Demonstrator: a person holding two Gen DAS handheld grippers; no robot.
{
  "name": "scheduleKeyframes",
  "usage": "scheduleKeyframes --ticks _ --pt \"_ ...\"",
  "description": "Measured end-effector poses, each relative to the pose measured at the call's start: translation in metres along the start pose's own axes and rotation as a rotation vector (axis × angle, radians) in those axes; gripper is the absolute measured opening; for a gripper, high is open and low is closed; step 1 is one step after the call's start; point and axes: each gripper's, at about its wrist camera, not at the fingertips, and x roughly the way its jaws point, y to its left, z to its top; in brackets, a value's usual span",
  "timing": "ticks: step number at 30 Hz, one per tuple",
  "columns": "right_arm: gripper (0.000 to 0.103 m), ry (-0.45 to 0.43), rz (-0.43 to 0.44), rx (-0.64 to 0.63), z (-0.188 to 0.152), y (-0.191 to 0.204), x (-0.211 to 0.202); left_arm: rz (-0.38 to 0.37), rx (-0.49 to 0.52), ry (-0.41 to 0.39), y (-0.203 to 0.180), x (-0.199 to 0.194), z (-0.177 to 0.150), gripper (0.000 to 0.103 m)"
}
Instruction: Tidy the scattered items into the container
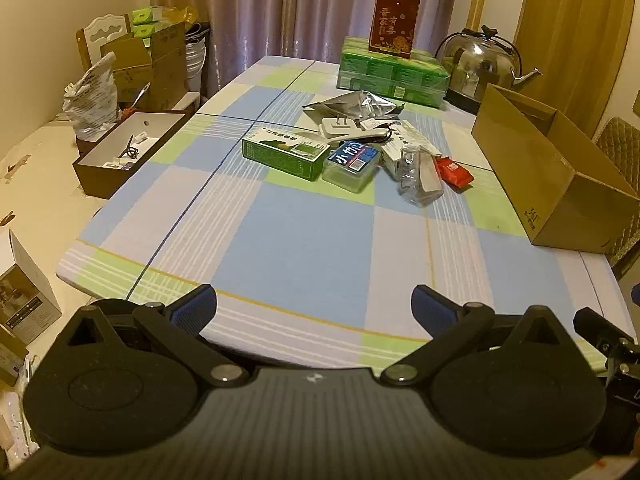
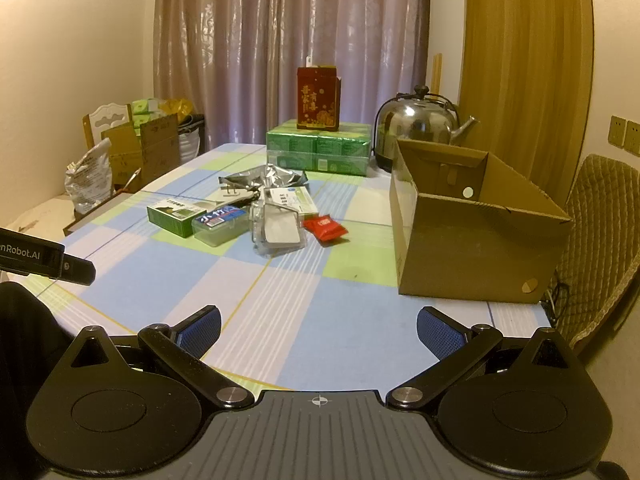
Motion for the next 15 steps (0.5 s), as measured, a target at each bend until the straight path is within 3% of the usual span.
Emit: scheduleKeyframes --ticks 15 --pt "0.101 0.005 0.003 0.004 -0.0028 0.001 0.0019 -0.004 -0.003 0.004 -0.0019 -0.0003 -0.0008 0.102"
